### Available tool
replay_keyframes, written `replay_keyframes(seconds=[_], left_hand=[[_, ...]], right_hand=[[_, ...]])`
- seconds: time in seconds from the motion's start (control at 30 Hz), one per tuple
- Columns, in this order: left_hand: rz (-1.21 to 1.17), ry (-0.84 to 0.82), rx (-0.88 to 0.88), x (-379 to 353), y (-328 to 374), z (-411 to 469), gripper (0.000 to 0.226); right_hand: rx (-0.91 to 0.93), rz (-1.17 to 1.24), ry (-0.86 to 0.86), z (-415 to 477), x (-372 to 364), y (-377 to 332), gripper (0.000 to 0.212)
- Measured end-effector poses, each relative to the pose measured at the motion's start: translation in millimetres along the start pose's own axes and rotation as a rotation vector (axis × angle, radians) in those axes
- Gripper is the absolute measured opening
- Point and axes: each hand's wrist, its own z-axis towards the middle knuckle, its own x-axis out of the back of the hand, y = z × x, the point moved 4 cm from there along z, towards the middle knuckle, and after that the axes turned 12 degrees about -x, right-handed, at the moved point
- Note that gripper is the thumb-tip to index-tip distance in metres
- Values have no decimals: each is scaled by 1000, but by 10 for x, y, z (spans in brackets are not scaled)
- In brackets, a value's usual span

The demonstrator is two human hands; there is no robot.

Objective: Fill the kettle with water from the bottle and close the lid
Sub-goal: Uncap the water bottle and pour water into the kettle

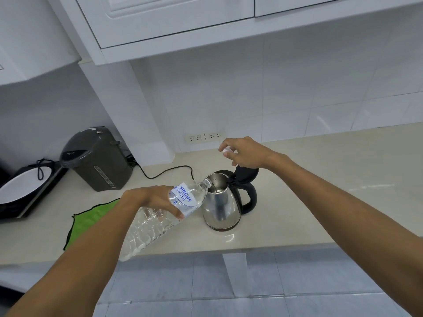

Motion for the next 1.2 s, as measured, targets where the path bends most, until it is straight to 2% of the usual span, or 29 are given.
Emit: replay_keyframes(seconds=[0.53, 0.83, 1.0, 1.13, 1.2], left_hand=[[-19, -14, -5, -10, -42, 48, 81], [-44, 14, -31, -34, -130, 113, 95], [-19, 15, -37, -36, -80, 112, 92], [6, 52, -42, -16, 74, 21, 74], [5, 84, -73, -21, 110, 9, 72]], right_hand=[[7, -15, -8, -13, -26, 16, 26], [12, -4, -11, 12, -39, 46, 25], [12, 21, -14, 9, -34, 54, 26], [19, 44, -24, 41, -61, 60, 23], [25, 43, -22, 57, -73, 46, 22]])
